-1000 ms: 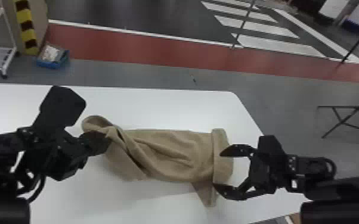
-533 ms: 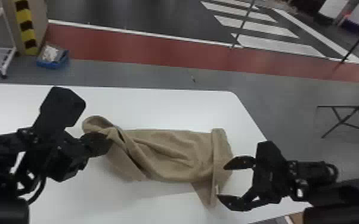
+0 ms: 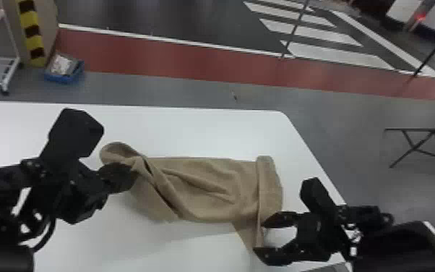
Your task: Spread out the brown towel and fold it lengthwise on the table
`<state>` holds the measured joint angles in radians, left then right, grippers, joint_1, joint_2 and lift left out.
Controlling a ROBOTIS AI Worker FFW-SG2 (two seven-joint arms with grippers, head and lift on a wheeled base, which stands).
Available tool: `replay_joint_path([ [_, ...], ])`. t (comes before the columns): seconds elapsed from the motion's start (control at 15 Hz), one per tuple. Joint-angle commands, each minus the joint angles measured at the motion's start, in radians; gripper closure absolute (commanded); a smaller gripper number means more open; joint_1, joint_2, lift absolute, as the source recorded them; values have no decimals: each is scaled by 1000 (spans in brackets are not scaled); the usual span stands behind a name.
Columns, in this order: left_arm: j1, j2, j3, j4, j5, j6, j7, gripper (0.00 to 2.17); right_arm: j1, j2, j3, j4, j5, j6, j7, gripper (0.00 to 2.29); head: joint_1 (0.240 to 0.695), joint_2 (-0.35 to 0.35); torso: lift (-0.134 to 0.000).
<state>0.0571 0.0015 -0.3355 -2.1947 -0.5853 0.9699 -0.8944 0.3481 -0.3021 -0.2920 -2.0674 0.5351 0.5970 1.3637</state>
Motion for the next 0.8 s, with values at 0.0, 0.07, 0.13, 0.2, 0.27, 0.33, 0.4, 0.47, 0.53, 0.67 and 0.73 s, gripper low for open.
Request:
replay_joint_path([
  [0.0, 3, -4, 1, 1, 2, -4, 0, 1798, -1, 0, -4, 0, -3, 4, 3, 623, 695, -350, -124],
  [0.07, 3, -4, 1, 3, 2, -4, 2, 1798, -3, 0, -4, 1, -1, 4, 3, 799, 695, -350, -124],
  [0.13, 3, -4, 1, 3, 2, -4, 0, 1798, -5, 0, -7, 3, -1, 1, 3, 1045, 695, -350, -124],
  [0.2, 3, -4, 1, 3, 2, -7, 0, 1798, -5, 0, -13, 3, -3, 1, 3, 1268, 695, -350, -124],
  [0.27, 3, -4, 1, 4, 2, -7, 0, 1798, -5, -2, -19, 4, -3, 1, 3, 1426, 695, -350, -124],
  [0.33, 3, -4, 3, 4, 2, -10, 0, 1798, -5, -5, -26, 7, -3, -2, 3, 1430, 695, -350, -124],
  [0.4, 3, -4, 6, 3, 2, -10, 0, 1798, -5, -6, -38, 9, -6, -9, 3, 1663, 695, -350, -124],
  [0.47, 1, -4, 16, 3, 2, -10, 0, 1798, -5, -6, -52, 13, -7, -9, 3, 1784, 695, -350, -124],
  [0.53, 0, -4, 24, 3, 7, -13, 0, 1798, -8, -11, -65, 24, -7, -9, 3, 1784, 695, -350, -124],
  [0.67, -2, -4, 32, 3, 12, -16, 2, 1798, -11, -15, -98, 43, -9, -24, 3, 1787, 695, -350, -124],
  [0.73, -6, -4, 46, 3, 13, -20, 2, 1798, -24, -15, -133, 49, -24, -30, 3, 1787, 695, -350, -124],
])
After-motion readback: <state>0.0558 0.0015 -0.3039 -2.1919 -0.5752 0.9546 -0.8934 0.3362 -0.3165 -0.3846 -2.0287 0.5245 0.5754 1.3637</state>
